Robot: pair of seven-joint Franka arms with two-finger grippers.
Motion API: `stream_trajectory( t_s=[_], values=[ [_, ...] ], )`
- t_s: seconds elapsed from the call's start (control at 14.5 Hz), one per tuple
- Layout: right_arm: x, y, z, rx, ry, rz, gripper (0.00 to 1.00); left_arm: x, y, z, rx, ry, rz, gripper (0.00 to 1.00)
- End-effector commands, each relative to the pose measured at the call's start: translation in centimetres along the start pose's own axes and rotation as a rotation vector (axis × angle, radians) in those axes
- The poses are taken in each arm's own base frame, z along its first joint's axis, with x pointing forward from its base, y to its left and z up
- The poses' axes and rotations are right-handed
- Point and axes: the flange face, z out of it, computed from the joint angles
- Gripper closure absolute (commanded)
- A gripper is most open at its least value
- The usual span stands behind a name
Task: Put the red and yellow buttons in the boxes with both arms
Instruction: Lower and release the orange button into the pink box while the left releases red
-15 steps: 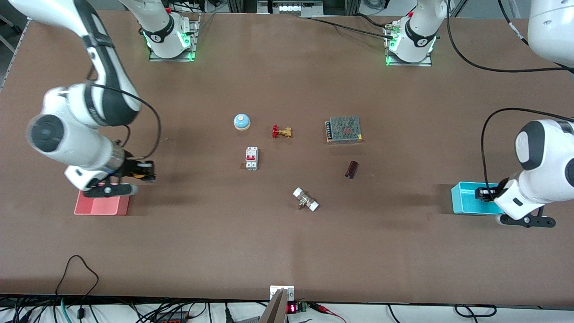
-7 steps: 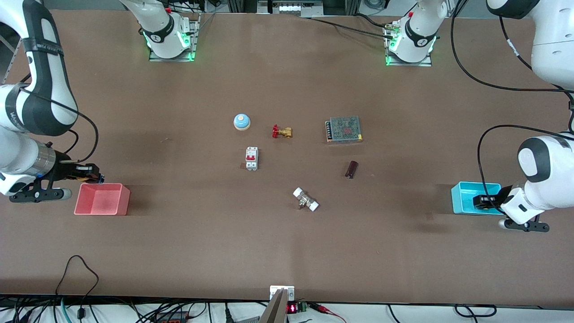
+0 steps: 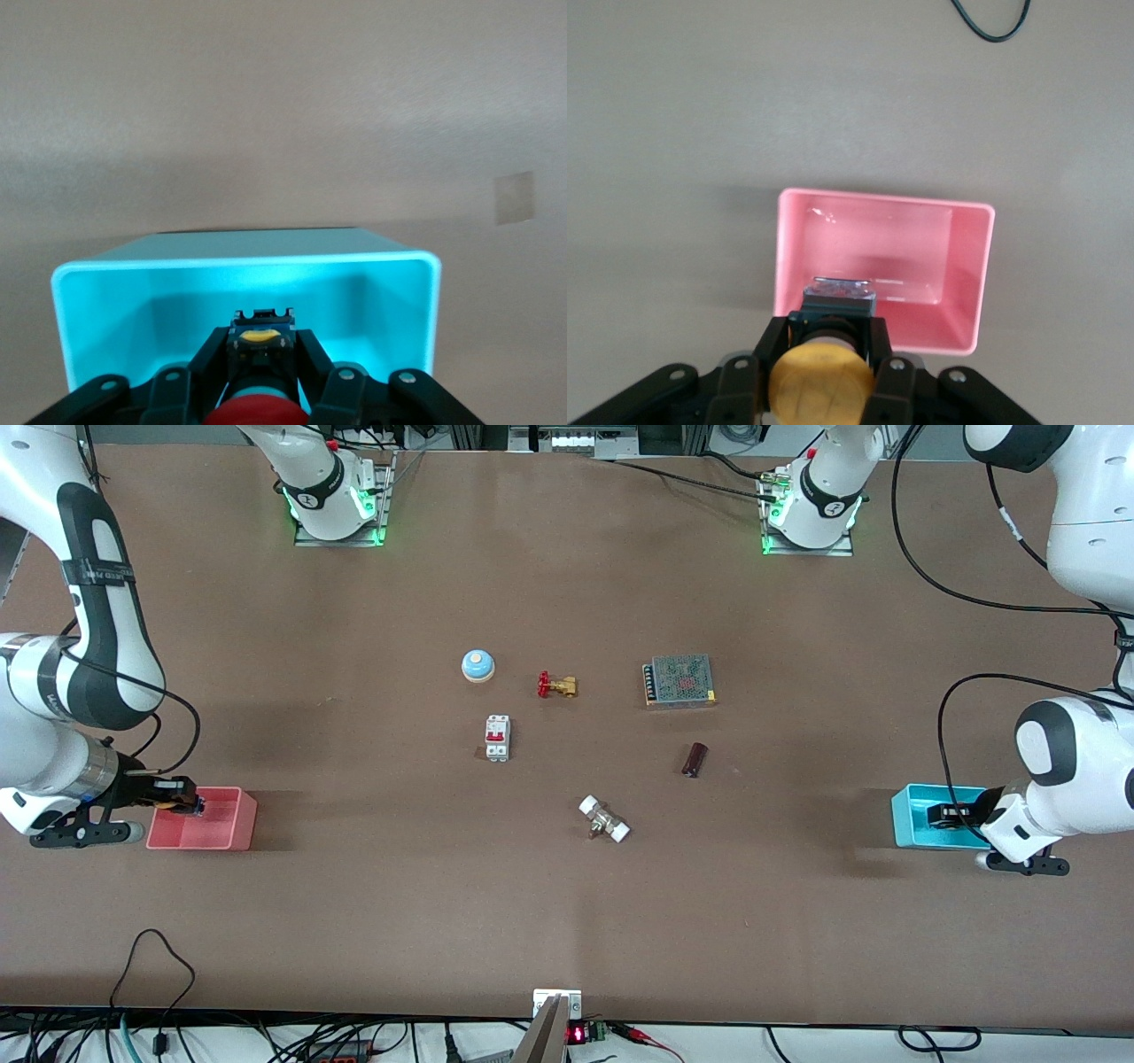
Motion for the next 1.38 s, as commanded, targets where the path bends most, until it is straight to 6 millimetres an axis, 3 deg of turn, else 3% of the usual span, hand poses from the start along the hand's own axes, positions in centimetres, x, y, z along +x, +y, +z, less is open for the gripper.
stream_trajectory(
  t_s=[0.0, 0.28, 0.34, 0.55, 0.62, 0.83, 0.96, 1.1, 1.31],
  values=[
    [0.4, 1.6, 1.6, 0.018, 0.014, 0.001, 0.7, -0.1, -0.3, 0.4, -0.005, 0.004, 0.016, 0.69],
    [0.5, 1.7, 4.8, 0.027, 0.007, 0.006, 0.7, 0.0, -0.2, 1.8, -0.008, 0.008, 0.009, 0.68],
    [0.5, 1.7, 5.5, 0.028, 0.006, 0.007, 0.7, 0.0, 0.1, 2.0, -0.008, 0.005, 0.012, 0.61],
    [0.4, 1.5, 7.4, 0.032, -0.007, 0.006, 0.7, 0.0, 0.0, 1.7, -0.006, 0.008, 0.017, 0.04],
    [0.4, 1.5, 7.9, 0.032, -0.01, 0.004, 0.69, 0.0, 0.1, 1.7, -0.007, 0.005, 0.02, 0.0],
    [0.3, 1.5, 8.8, 0.035, -0.019, 0.006, 0.69, -0.1, 0.2, 1.0, -0.007, -0.004, 0.019, 0.0],
    [0.3, 1.5, 9.4, 0.036, -0.016, 0.005, 0.66, -0.2, 0.4, -0.6, -0.01, -0.03, 0.019, 0.0],
    [0.3, 1.5, 9.5, 0.035, -0.018, 0.006, 0.65, -0.4, 0.9, -3.1, -0.005, -0.035, 0.023, 0.0],
    [0.2, 1.4, 9.8, 0.036, -0.021, 0.006, 0.51, -0.2, 2.7, -8.0, 0.012, -0.048, 0.048, 0.0]
  ],
)
